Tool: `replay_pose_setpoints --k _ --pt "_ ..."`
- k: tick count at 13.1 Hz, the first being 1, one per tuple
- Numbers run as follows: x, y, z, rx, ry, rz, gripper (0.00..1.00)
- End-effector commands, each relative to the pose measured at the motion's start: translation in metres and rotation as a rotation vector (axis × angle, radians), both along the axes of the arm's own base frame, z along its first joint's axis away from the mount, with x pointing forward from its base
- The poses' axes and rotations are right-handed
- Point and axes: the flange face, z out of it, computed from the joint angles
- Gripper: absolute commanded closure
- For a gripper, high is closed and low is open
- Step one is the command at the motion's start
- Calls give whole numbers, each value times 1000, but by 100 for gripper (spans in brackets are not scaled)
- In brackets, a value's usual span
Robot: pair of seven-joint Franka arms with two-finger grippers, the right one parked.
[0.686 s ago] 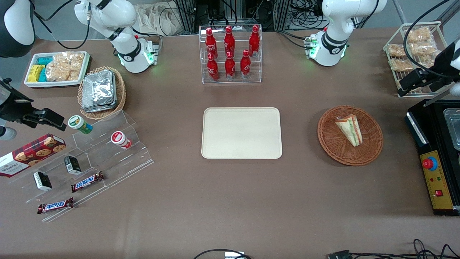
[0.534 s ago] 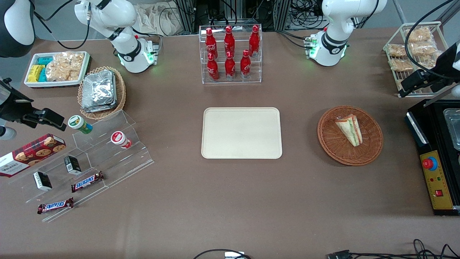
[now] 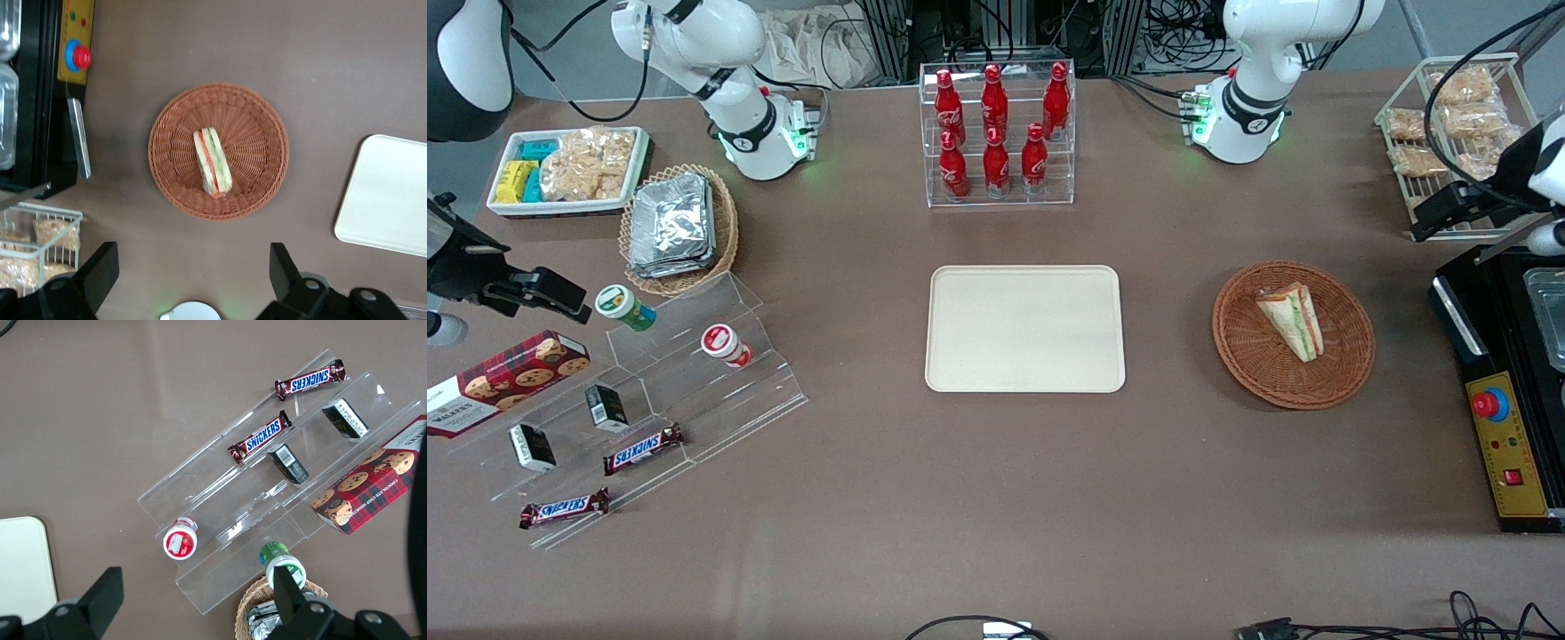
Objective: Place sandwich from basket to tray
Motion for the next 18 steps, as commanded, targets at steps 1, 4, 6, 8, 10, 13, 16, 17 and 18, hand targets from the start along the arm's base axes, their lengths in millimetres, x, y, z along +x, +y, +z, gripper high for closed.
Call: replay_pose_setpoints --k 1,4,6,8,10,13,16,17,18 --pt "7 -8 -33 22 29 99 0" --pt "6 -15 -105 38 50 214 0" --pt "-9 -16 -164 54 98 332 0" --pt "-15 -16 -211 58 104 361 0" --pt "-15 -15 -259 59 113 362 0" --pt "-13 -13 -303 62 134 360 0" --pt "-12 -8 -345 73 181 366 0" --pt "-12 -7 -359 77 196 375 0" --pt "-11 -7 -368 84 193 400 0"
